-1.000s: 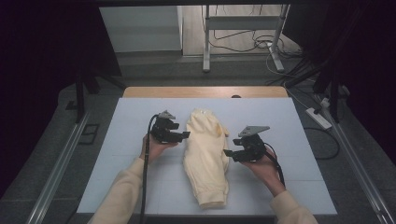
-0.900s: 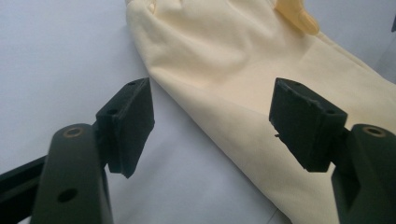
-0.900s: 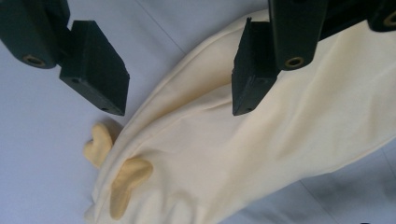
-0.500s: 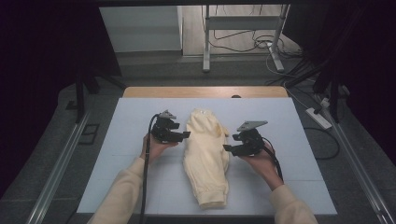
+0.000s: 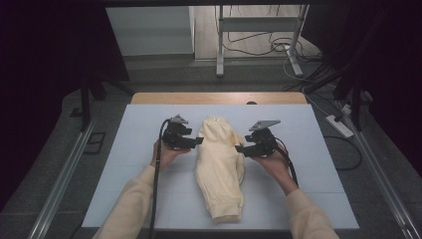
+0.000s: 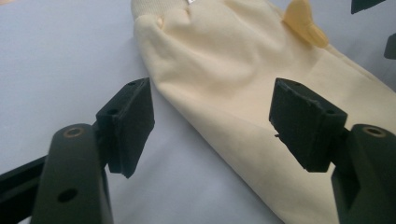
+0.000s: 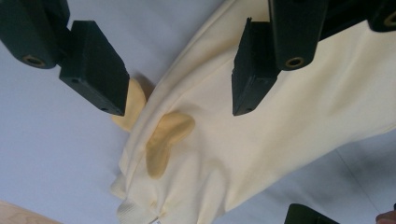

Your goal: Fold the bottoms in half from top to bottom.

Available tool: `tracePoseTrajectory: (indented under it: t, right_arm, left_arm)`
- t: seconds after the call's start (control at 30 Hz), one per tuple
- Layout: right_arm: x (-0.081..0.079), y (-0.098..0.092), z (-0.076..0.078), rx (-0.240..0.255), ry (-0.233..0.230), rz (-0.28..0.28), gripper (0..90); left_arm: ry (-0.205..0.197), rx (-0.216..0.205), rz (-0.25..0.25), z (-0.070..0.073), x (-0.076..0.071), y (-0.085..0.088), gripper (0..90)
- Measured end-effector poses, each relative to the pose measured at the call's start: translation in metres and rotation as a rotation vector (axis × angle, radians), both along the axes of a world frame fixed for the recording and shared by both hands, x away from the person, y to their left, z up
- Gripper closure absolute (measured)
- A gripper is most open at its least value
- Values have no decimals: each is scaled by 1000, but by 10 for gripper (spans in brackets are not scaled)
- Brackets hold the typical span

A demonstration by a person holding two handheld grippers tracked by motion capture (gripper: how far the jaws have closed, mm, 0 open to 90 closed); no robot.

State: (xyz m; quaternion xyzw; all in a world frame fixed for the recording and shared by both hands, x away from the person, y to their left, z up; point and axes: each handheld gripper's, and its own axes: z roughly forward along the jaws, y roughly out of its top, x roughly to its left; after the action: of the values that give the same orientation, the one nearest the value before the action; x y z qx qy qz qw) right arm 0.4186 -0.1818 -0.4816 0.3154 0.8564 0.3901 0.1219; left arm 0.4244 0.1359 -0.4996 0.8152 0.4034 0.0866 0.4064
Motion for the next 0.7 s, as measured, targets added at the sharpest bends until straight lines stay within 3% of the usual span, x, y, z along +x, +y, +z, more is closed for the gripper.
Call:
tracePoseTrajectory:
  t: [0.43, 0.7]
  right_arm:
    - [15, 11, -1, -3, -7, 3, 368]
    - [28, 18, -3, 26, 6, 5, 368]
  left_arm:
    - [17, 10, -11, -5, 9, -8, 301]
    - [24, 16, -14, -8, 17, -9, 300]
